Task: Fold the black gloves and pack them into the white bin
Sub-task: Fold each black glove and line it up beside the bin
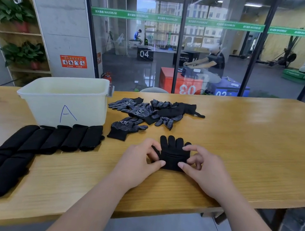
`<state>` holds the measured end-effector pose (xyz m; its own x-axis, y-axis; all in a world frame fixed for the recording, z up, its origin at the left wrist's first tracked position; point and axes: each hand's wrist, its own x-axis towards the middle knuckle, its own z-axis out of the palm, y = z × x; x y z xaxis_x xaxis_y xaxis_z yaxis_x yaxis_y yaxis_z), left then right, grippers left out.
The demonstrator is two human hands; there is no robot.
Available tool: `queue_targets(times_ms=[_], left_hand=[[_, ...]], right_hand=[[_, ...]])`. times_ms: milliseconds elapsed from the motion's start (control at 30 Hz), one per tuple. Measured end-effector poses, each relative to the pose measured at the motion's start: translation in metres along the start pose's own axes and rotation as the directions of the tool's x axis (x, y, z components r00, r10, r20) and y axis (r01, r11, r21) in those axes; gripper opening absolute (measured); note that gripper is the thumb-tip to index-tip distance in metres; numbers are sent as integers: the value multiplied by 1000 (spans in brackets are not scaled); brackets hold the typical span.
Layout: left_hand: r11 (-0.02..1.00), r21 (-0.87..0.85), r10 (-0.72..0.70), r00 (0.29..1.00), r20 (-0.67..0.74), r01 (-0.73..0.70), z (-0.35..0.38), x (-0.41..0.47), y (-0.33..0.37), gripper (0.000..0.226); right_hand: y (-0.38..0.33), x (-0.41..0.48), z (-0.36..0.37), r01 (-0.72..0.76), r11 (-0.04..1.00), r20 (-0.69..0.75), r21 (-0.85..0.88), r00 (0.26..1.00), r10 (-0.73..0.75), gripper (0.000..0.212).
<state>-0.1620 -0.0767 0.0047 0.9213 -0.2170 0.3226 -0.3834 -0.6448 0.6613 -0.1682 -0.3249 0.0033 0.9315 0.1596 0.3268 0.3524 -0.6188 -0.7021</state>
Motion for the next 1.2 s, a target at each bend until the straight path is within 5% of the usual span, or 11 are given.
queue_targets(times_ms=[267,400,667,1000,1200], left_hand=[[953,256,164,986,7,-160,5,2,-3,14],[894,376,275,961,-32,-243,10,3,-4,19],[887,389,272,962,-9,-247,11,2,-4,25],[934,307,193,981,1,-184,6,2,-2,35],[987,134,91,996,-22,-88,4,1,-6,32]], right_hand=[[2,-5,9,132,869,-88,-476,977,-196,11],[5,-4,15,190,766,-97,-614,945,-312,19],[2,-4,11,170,805,-39,-568,972,-232,41],[-1,-4,7,116,889,-31,-442,989,-144,26],[1,-3,2,43,974,-47,-222,997,-55,19]])
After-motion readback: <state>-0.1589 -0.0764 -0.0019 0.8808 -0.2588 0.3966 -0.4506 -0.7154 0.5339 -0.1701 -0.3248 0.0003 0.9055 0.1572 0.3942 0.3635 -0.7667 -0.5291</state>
